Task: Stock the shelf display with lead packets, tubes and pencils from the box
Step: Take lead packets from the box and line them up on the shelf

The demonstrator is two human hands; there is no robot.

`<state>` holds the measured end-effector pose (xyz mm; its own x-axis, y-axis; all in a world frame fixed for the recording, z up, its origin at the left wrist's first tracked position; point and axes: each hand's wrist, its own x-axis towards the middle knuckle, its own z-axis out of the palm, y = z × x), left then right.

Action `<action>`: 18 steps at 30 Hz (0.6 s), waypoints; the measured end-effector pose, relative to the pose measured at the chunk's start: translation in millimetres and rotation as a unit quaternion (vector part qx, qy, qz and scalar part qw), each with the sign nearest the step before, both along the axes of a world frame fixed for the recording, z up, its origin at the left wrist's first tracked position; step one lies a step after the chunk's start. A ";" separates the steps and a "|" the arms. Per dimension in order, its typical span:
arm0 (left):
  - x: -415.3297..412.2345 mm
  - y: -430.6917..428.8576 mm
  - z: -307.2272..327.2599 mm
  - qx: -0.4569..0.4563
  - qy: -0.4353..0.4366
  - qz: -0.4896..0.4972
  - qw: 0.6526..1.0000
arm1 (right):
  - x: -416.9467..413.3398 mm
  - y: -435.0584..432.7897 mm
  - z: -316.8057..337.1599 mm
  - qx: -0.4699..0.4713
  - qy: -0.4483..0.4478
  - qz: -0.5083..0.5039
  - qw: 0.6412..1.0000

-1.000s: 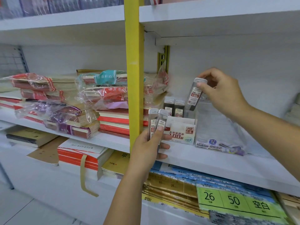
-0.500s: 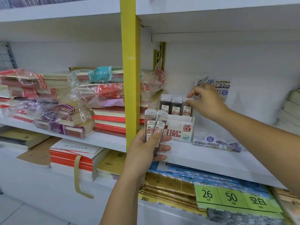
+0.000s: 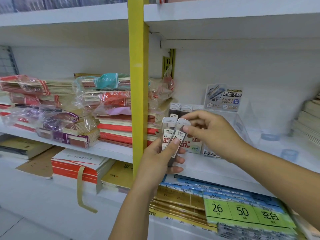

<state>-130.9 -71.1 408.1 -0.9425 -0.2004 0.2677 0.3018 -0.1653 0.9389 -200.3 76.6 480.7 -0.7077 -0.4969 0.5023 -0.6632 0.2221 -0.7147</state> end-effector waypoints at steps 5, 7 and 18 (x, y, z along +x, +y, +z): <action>-1.6 -6.5 -2.2 -0.005 -0.012 0.022 1.000 | -25.5 12.1 28.9 -0.150 0.013 -0.104 0.983; -2.3 -7.4 -2.8 -0.023 -0.016 0.033 0.999 | -36.4 17.9 43.1 -0.155 0.081 -0.145 0.974; -0.9 -2.3 -1.0 -0.070 -0.003 0.026 0.997 | -78.4 8.5 37.5 0.162 0.223 -0.206 0.939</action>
